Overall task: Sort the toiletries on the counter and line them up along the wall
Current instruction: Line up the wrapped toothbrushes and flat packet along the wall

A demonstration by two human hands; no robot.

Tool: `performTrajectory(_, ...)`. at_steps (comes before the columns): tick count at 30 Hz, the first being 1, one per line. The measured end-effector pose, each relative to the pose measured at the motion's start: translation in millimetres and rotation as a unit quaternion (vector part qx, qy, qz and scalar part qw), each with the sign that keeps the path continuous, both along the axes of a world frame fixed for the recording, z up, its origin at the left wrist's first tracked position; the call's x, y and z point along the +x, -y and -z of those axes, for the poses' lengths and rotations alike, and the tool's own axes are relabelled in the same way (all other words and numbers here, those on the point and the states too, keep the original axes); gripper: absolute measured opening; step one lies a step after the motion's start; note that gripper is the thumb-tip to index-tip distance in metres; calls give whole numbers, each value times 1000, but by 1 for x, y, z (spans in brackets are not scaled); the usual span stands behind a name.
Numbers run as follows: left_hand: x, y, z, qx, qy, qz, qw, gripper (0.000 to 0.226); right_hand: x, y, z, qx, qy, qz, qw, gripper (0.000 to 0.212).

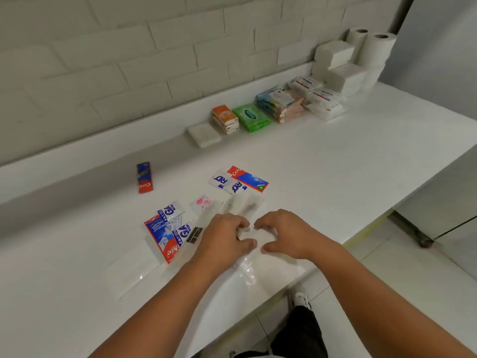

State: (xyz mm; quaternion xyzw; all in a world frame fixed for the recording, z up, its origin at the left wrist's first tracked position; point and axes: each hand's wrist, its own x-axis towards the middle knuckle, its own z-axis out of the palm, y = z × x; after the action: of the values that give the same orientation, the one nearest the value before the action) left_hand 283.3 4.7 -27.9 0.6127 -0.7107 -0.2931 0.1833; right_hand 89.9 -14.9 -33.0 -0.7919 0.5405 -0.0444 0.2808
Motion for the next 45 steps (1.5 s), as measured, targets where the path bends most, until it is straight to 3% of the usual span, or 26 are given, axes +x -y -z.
performTrajectory(5,-5,-11,10,-14,156,72,985,67,-5,-4,10,-14,-48,-20,999,64)
performTrajectory(7,-8,-9,7,-7,162,75,984,67,-7,-2,10,-7,-50,-16,999,59)
performTrajectory(9,-10,-4,2,4,147,64,987,62,-7,0,9,-9,-49,-14,999,48)
performTrajectory(14,-10,13,-9,16,108,29,994,24,-13,8,3,-9,-1,3,1000,23)
performTrajectory(17,-6,31,-23,30,86,20,996,22,-17,19,-6,2,37,9,999,19)
performTrajectory(22,7,61,-48,73,-59,-14,996,14,-13,39,-19,44,135,48,989,7)
performTrajectory(25,15,81,-58,45,-136,-49,988,14,-7,58,-23,64,196,86,975,6)
performTrajectory(27,19,92,-65,24,-207,-94,973,6,-3,73,-26,74,225,113,965,14)
performTrajectory(30,25,107,-68,5,-289,-175,941,15,8,97,-28,100,302,168,933,20)
performTrajectory(34,32,123,-55,-9,-295,-239,925,30,30,128,-37,117,426,218,870,13)
performTrajectory(38,31,133,-39,-10,-266,-254,930,10,57,154,-46,129,487,222,835,11)
performTrajectory(41,35,147,-35,-31,-268,-282,921,2,71,174,-44,124,485,227,835,11)
performTrajectory(45,42,176,-34,-38,-262,-326,908,10,85,198,-41,102,467,230,848,16)
